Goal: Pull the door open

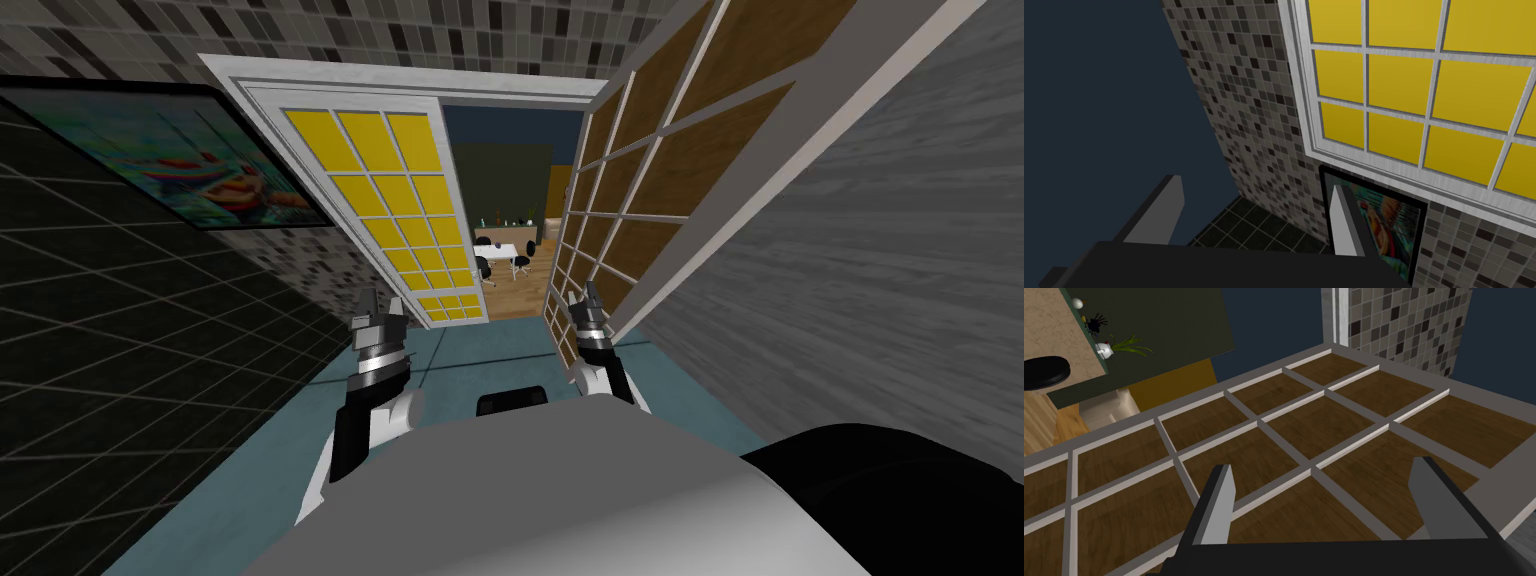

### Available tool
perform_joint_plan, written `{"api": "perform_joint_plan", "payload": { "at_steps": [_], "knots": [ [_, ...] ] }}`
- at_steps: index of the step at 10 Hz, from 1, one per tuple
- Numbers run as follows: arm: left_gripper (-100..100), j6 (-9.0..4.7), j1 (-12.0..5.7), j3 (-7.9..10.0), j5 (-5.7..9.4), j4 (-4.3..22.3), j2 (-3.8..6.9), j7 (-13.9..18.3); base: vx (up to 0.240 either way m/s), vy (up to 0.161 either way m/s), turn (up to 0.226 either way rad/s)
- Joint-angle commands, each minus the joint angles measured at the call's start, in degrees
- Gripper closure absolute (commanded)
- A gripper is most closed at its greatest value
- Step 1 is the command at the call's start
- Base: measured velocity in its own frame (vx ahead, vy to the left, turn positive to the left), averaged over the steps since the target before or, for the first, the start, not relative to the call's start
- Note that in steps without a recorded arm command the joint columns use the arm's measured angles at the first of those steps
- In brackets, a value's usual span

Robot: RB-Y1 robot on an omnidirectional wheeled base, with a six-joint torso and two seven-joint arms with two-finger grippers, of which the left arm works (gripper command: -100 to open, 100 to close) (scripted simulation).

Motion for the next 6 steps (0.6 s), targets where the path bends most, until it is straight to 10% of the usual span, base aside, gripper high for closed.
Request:
{"api": "perform_joint_plan", "payload": {
  "at_steps": [1, 6],
  "knots": [
    [-100, -0.67, -0.48, 0.44, -0.53, 2.1, 0.60, -1.8, 0.023, 0.100, -0.075],
    [-100, -2.50, -1.77, 1.63, -1.96, 7.8, 1.86, -6.9, 0.127, -0.016, -0.026]
  ]
}}
